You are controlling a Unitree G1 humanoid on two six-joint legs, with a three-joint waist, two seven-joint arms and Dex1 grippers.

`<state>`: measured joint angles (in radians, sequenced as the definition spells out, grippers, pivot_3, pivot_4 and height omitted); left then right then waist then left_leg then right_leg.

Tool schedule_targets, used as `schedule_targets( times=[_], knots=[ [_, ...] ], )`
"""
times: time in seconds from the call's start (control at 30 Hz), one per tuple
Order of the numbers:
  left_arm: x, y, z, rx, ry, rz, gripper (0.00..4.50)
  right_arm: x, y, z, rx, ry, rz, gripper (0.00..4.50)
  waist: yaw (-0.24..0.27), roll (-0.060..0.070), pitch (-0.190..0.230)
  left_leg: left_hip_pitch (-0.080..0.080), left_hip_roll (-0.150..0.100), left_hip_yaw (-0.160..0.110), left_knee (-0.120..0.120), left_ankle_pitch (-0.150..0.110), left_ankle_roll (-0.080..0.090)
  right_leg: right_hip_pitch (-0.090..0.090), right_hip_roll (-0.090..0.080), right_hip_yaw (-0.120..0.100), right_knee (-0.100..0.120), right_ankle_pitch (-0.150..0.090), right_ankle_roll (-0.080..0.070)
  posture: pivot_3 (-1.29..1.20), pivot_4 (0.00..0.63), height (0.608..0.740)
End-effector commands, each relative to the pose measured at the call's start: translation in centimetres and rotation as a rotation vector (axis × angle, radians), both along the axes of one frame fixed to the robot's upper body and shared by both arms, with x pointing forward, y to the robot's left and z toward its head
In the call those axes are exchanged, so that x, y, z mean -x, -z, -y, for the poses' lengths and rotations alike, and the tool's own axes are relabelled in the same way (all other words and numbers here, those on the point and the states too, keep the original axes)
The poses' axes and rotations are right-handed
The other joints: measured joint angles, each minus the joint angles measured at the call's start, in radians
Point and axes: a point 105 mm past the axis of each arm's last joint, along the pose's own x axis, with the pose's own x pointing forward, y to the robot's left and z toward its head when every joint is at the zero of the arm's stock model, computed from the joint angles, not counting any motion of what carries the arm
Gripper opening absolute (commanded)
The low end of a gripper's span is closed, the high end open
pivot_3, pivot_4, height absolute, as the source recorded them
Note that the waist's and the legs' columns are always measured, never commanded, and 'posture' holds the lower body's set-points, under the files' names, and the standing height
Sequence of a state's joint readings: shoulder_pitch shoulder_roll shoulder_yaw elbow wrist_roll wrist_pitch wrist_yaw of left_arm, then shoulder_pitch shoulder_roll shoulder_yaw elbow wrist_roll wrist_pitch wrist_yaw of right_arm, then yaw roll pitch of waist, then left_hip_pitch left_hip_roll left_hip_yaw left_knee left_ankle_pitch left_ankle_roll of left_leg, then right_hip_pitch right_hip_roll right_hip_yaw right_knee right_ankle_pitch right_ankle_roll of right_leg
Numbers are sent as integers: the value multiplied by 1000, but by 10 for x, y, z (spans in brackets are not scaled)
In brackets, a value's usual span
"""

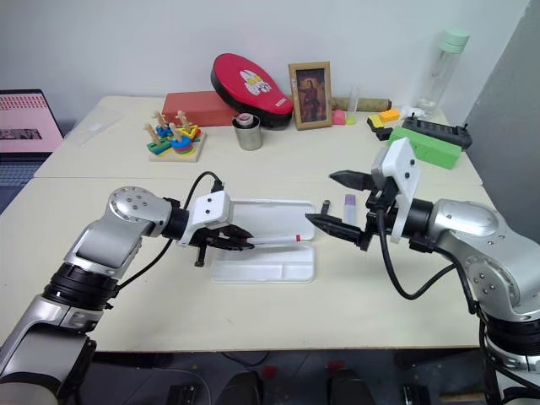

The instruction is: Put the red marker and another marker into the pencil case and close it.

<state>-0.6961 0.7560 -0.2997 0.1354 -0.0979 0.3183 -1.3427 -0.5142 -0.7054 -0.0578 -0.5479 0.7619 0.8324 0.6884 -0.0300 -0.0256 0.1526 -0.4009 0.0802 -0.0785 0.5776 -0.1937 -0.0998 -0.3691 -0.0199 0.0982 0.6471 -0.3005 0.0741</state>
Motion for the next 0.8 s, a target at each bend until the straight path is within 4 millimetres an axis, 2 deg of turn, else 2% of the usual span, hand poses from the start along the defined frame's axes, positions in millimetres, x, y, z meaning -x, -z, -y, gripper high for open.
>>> schedule_targets(
  times=[0.03, 0.13, 0.47, 0.53, 0.6, 0.8],
  knots=[
    [-11, 9, 5, -68, 15, 68, 423, 1, 4, 1, 30, 23, 26, 4500, 1, 0, 0, 1, 0, 0, 0, 0, 0, 1, 0, 0, 0, 0, 0, 0, 150, 740],
    [-9, 11, 10, -58, 41, 54, 423, 1, 7, 0, 39, 23, 19, 4500, 0, 0, 0, 0, 0, 0, 0, 0, 0, 0, 0, 0, 0, 0, 0, 0, 150, 740],
    [-10, 17, 9, -79, 43, 45, 423, 4, 12, -2, 46, 11, 8, 4500, 1, 0, 0, 0, 0, 0, 0, 0, 0, 0, 0, 0, 0, 0, 0, 0, 150, 740],
    [-10, 17, 10, -76, 43, 43, 1126, 4, 13, -3, 45, 9, 7, 4500, 0, 0, 0, 0, 0, 0, 0, 0, 0, 0, 0, 0, 0, 0, 0, 0, 150, 740],
    [-9, 17, 11, -70, 45, 38, 1417, 4, 13, -3, 44, 8, 6, 4500, 0, 0, 0, 0, 0, 0, 0, 0, 0, 0, 0, 0, 0, 0, 0, 0, 150, 740],
    [-8, 18, 12, -59, 48, 31, 2689, 4, 13, -2, 45, 5, 3, 4500, 0, 0, 0, 0, 0, 0, 0, 0, 0, 1, 0, 0, 0, 0, 0, 0, 150, 740]
  ],
)
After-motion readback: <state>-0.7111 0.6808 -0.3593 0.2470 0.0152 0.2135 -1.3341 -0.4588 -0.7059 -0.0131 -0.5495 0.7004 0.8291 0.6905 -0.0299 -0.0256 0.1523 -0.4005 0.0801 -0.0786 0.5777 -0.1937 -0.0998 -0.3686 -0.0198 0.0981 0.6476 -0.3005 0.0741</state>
